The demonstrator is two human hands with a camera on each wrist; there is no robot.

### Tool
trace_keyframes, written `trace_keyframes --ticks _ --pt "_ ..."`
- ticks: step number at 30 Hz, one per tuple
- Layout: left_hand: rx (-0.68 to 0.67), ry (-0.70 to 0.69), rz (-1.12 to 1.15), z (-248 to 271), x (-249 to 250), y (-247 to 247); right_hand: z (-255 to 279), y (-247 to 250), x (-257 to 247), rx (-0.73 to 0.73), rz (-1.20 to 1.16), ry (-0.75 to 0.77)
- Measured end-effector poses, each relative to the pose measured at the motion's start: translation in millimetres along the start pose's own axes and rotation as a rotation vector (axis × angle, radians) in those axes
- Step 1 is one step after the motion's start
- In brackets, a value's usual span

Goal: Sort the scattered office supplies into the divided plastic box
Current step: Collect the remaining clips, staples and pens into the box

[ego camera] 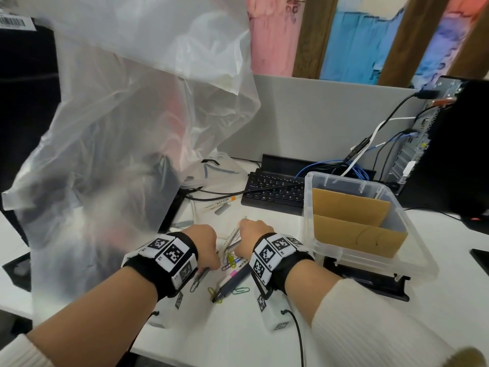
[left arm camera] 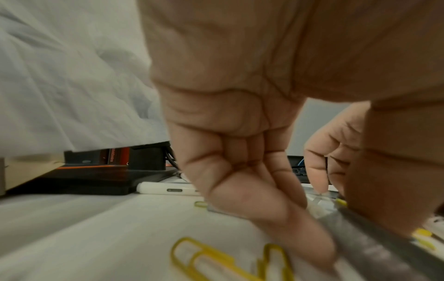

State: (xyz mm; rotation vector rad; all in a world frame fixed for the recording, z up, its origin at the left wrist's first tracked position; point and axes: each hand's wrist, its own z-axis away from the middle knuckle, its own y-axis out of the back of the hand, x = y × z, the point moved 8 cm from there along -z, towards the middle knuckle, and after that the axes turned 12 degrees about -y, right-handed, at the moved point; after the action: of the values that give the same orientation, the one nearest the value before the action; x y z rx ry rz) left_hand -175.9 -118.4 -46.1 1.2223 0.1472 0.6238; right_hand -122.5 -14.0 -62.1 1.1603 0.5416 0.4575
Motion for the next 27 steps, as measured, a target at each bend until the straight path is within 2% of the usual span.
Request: trace_keyframes --ticks 11,18,27 --pt "0.092 -0.023 0.034 -1.0 -1.3 3.5 -2.8 -2.7 -1.8 0.075 0.004 0.03" --pt "0.175 -0.024 0.081 -4.1 -10.5 11.4 -8.5 -4.5 -2.4 -0.012 0.082 0.061" --pt "0.309 -0.025 0.212 -5.7 -22.2 16.3 -7.1 -0.4 -1.9 0.039 0.074 0.087"
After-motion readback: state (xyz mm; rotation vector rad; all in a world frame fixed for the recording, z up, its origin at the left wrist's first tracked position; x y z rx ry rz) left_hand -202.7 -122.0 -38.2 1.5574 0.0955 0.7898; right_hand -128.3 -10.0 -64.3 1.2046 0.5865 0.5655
